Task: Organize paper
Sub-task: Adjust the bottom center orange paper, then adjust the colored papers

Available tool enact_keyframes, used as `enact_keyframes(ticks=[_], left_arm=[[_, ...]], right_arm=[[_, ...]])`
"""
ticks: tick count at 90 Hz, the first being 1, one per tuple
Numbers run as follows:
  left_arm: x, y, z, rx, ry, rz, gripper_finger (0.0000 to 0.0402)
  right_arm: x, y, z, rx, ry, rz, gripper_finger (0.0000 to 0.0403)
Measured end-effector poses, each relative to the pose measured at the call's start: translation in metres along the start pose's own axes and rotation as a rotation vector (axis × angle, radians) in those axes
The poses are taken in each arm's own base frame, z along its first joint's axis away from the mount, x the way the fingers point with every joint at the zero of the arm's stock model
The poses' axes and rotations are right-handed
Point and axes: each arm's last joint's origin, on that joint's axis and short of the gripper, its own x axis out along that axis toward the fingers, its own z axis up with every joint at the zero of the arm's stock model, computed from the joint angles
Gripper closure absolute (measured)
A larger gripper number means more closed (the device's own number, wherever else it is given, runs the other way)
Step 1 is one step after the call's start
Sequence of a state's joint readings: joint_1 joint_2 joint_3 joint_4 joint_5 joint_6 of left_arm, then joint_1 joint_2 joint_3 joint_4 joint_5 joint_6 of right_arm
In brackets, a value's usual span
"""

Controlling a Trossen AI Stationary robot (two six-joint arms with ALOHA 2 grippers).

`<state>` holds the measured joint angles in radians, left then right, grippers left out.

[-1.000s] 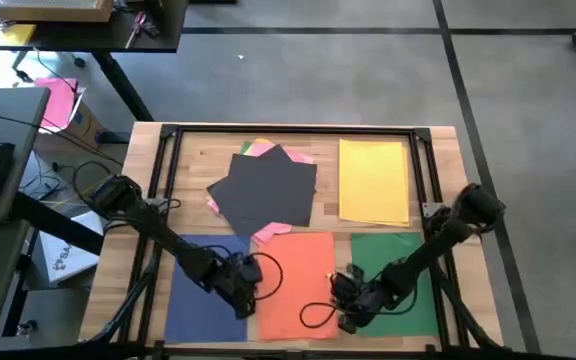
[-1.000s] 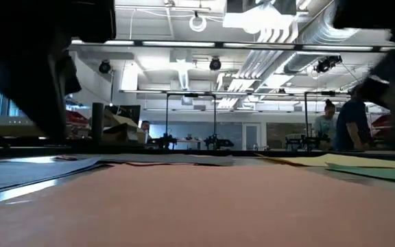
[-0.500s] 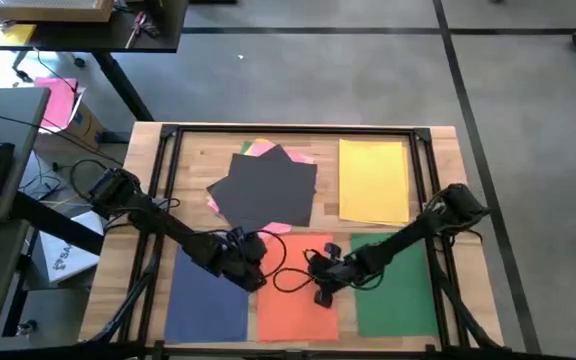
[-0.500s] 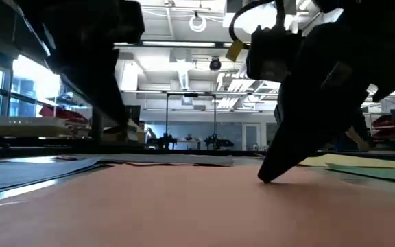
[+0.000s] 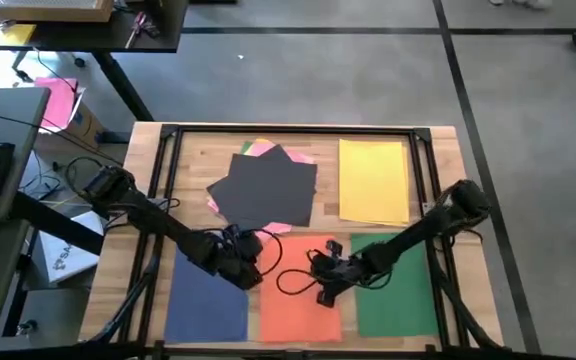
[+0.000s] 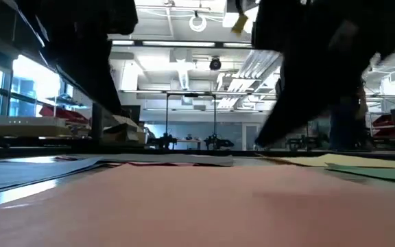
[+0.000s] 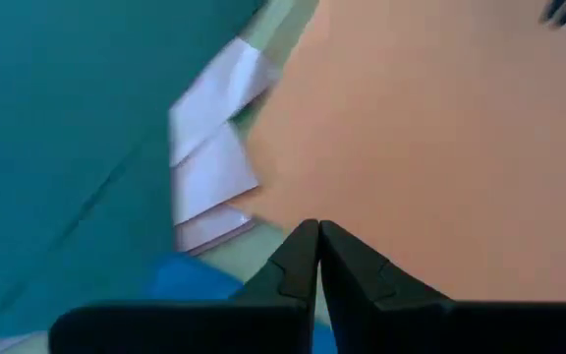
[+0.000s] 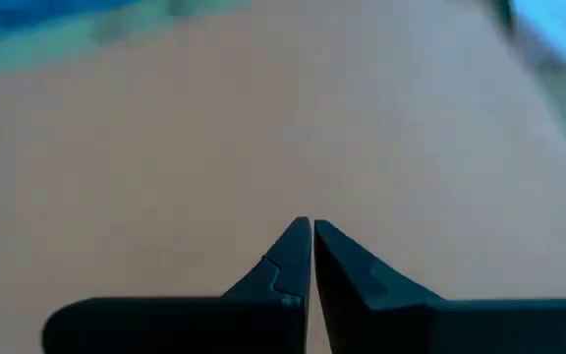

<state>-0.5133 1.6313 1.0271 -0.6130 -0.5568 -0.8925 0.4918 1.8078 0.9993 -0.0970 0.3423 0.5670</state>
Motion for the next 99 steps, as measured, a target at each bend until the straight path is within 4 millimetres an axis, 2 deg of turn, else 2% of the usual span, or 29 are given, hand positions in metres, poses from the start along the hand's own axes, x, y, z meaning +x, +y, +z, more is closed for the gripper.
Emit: enact_keyframes(ticks=[14,24,33,44,59,70,83,91,99], left_arm=[[-0.017,0.025,0.002,0.004,0.011,0.127,0.0401],[-0.018,0.047,-0.002,-0.021,0.024,0.17,0.0401],[-0.008,0.068,-0.012,-0.053,0.027,0.188,0.0401],[0.011,0.086,-0.026,-0.086,0.005,0.138,0.0401],[0.038,0.098,-0.038,-0.12,-0.073,0.044,0.0401],[0.05,0.104,-0.042,-0.138,-0.092,0.005,0.0401],[0.052,0.104,-0.04,-0.173,-0.113,-0.044,0.0401],[0.05,0.099,-0.04,-0.192,-0.114,-0.095,0.0401],[0.048,0.094,-0.044,-0.212,-0.101,-0.123,0.0402]], right_arm=[[-0.02,-0.022,0.02,-0.05,-0.034,-0.081,0.0403],[-0.025,-0.048,0.03,-0.067,-0.011,-0.187,0.0402],[-0.019,-0.074,0.039,-0.081,0.016,-0.244,0.0398],[-0.003,-0.103,0.048,-0.114,0.041,-0.243,0.0383],[0.023,-0.127,0.062,-0.163,-0.031,-0.103,0.0347],[0.043,-0.132,0.061,-0.225,-0.071,-0.033,0.0313],[0.057,-0.125,0.058,-0.262,-0.123,-0.017,0.0277],[0.058,-0.12,0.056,-0.272,-0.12,-0.058,0.0261],[0.047,-0.116,0.056,-0.282,-0.104,-0.177,0.0253]])
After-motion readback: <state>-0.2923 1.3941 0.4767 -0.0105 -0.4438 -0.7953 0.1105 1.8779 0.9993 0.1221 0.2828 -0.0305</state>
